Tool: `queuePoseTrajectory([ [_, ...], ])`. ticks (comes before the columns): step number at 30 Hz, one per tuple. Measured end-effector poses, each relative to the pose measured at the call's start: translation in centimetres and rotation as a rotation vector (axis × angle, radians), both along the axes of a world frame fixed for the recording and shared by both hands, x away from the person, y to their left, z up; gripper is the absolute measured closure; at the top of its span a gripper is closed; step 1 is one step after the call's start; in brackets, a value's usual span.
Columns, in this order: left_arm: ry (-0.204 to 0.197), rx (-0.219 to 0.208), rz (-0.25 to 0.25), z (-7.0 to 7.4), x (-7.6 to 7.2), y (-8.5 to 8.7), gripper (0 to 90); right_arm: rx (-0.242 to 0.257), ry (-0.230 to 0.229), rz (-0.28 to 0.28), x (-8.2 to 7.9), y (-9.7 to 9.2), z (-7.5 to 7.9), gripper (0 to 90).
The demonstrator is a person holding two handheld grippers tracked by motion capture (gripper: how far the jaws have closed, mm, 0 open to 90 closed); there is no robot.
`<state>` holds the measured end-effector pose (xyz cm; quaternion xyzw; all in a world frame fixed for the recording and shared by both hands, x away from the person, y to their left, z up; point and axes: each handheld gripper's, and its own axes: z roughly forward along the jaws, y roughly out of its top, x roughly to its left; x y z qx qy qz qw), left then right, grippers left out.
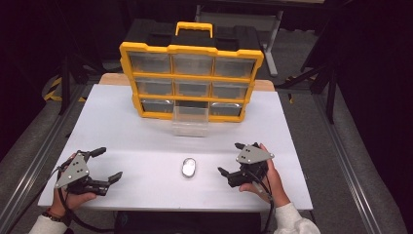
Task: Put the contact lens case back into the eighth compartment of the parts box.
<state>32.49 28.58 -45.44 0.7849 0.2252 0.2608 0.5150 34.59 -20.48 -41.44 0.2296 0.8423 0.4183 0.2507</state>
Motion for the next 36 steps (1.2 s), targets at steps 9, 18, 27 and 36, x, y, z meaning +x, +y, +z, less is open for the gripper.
queuePoseTrajectory([
  [9, 0.001, 0.013, -0.025, -0.1, -0.4, -0.1, 6.0, -0.037, 0.01, 0.029, -0.4, 0.9, -0.3, 6.6],
  [18, 0.006, 0.021, -0.026, -0.3, -0.3, -0.2, 5.8, -0.082, 0.074, 0.1, 1.2, 3.0, -0.9, 5.9],
  [27, 0.008, 0.026, -0.031, -0.3, -0.4, -0.3, 5.8, -0.085, 0.128, 0.132, 2.8, 5.7, -2.0, 6.1],
  [36, 0.021, 0.032, -0.047, -0.5, -0.4, -0.4, 5.8, -0.124, 0.186, 0.241, 3.6, 9.2, -3.3, 8.4],
])
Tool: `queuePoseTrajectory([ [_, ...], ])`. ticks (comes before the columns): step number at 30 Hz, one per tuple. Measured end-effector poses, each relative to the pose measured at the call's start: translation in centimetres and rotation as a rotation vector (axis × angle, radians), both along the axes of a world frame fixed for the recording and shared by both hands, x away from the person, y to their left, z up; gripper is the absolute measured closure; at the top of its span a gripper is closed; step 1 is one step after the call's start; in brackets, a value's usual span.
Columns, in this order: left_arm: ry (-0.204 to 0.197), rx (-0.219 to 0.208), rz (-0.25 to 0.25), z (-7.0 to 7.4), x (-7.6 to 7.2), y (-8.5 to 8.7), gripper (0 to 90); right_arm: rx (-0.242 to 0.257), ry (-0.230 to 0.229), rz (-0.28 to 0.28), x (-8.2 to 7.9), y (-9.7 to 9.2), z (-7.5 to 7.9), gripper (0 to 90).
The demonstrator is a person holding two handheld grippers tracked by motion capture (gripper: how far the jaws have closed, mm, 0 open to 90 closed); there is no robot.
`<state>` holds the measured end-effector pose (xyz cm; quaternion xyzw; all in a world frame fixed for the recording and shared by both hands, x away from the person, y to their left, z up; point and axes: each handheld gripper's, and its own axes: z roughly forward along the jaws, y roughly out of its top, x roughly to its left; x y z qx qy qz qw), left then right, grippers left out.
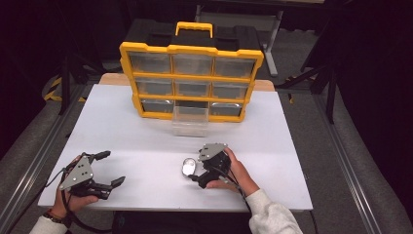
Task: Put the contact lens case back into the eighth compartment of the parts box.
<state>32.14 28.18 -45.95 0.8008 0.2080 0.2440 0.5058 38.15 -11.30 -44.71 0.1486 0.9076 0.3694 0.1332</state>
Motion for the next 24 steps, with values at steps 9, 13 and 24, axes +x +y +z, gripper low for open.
queuePoseTrajectory([
  [9, 0.004, 0.004, -0.001, 0.0, 0.0, 0.1, 5.8, -0.057, 0.031, 0.026, 0.5, 2.0, -1.3, 13.5],
  [13, 0.009, 0.001, -0.002, -0.1, 0.1, 0.1, 5.8, -0.028, 0.071, 0.018, 0.9, 2.0, -1.4, 22.6],
  [24, 0.019, 0.006, -0.004, -0.3, 0.3, 0.0, 6.3, -0.031, 0.054, 0.019, 0.8, 2.1, -1.2, 28.1],
])
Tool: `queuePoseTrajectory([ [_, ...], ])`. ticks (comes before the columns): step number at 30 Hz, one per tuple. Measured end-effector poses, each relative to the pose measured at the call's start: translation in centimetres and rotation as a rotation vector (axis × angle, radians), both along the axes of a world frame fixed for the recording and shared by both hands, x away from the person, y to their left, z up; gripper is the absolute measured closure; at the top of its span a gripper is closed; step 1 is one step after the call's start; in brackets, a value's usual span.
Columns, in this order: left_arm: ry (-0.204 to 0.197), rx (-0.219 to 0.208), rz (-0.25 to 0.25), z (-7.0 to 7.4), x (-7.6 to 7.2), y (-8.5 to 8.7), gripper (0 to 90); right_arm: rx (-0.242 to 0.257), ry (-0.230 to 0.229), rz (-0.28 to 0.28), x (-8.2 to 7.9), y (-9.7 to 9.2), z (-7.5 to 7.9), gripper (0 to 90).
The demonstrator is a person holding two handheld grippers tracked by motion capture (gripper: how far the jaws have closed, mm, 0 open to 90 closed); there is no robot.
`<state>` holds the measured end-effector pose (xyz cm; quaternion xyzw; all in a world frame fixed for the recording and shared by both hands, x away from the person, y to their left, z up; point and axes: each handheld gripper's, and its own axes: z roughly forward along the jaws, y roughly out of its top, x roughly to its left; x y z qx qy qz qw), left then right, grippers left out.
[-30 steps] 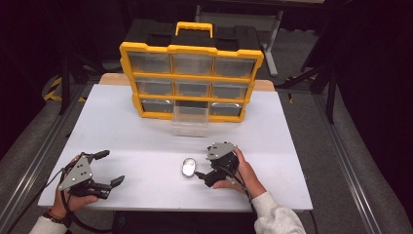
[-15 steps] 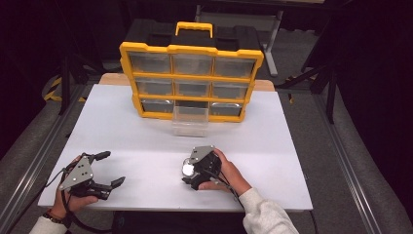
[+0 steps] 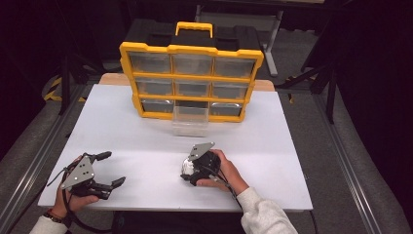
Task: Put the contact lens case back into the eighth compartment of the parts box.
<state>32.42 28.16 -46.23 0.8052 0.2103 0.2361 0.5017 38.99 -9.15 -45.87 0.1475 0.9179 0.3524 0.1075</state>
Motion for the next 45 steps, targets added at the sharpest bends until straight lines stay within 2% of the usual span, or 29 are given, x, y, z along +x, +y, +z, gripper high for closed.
queuePoseTrajectory([
  [5, 0.002, 0.005, 0.001, 0.0, -0.1, -0.1, 6.4, 0.007, -0.085, -0.011, -0.6, -0.1, 1.0, 28.1],
  [9, 0.001, 0.009, 0.007, 0.0, 0.0, 0.0, 6.5, -0.005, -0.201, -0.04, -1.2, -0.4, 2.0, 28.1],
  [16, 0.003, 0.005, 0.008, -0.1, 0.0, 0.0, 6.5, 0.057, -0.282, -0.083, -1.5, -1.3, 3.4, 28.0],
  [18, 0.003, 0.003, 0.006, 0.0, 0.0, 0.0, 6.5, 0.063, -0.29, -0.087, -1.5, -1.4, 3.6, 28.0],
  [20, 0.004, 0.001, 0.008, 0.0, 0.0, 0.0, 6.6, 0.084, -0.322, -0.105, -1.5, -1.8, 4.3, 28.1],
  [24, 0.001, 0.001, 0.008, 0.0, 0.0, 0.0, 6.6, 0.113, -0.357, -0.129, -1.2, -2.3, 5.4, 28.1],
  [27, 0.0, 0.001, 0.008, 0.0, 0.0, 0.1, 6.6, 0.119, -0.375, -0.141, -1.0, -2.5, 6.0, 28.1],
  [31, 0.0, -0.005, 0.008, 0.0, 0.0, 0.1, 6.6, 0.124, -0.402, -0.157, -0.3, -2.7, 7.1, 28.1],
  [32, 0.001, -0.005, 0.007, 0.0, 0.0, 0.1, 6.6, 0.133, -0.417, -0.167, 0.1, -2.9, 7.8, 28.0],
  [33, 0.002, -0.001, 0.007, 0.0, 0.0, 0.1, 6.6, 0.133, -0.417, -0.167, 0.1, -2.9, 7.8, 28.0],
  [37, 0.0, -0.005, 0.008, 0.0, -0.1, 0.0, 6.6, 0.162, -0.443, -0.195, 1.3, -3.0, 9.6, 28.0],
  [45, 0.0, -0.004, 0.005, 0.0, 0.0, 0.1, 6.6, 0.17, -0.465, -0.232, 3.3, -2.5, 10.9, 28.0],
])
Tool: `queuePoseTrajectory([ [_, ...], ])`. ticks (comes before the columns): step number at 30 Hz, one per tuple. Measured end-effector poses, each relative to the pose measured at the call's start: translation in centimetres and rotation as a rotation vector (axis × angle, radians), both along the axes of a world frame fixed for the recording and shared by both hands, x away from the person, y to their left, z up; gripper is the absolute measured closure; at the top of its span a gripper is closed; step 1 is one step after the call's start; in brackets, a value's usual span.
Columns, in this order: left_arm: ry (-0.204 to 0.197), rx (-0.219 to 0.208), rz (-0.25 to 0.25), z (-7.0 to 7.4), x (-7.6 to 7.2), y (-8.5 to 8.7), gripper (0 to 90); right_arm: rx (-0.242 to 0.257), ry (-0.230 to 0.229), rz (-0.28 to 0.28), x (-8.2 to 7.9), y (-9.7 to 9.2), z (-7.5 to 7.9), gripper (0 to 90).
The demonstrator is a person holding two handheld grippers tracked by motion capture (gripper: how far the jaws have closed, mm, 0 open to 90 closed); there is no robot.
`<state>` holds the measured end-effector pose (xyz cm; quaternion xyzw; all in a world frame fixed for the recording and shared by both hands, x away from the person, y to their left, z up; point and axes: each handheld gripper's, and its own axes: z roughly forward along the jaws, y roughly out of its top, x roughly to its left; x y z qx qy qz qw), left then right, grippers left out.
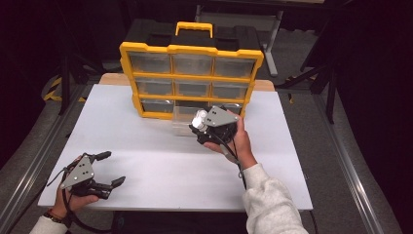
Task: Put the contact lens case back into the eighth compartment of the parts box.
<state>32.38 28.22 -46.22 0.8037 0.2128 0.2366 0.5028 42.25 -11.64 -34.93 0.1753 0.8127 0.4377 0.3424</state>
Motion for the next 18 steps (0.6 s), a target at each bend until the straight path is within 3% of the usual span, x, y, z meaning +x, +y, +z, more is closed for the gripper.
queuePoseTrajectory([
  [6, 0.001, -0.003, -0.002, 0.0, 0.0, 0.0, 6.7, -0.001, 0.012, -0.035, 2.2, 0.8, 0.1, 28.0],
  [10, 0.001, -0.005, -0.002, 0.0, 0.0, 0.0, 6.7, -0.016, -0.001, -0.055, 2.9, 1.0, 0.1, 28.0],
  [18, 0.003, 0.002, -0.006, 0.0, 0.0, 0.0, 6.7, -0.032, 0.014, -0.105, 4.6, 1.1, -0.9, 28.0],
])
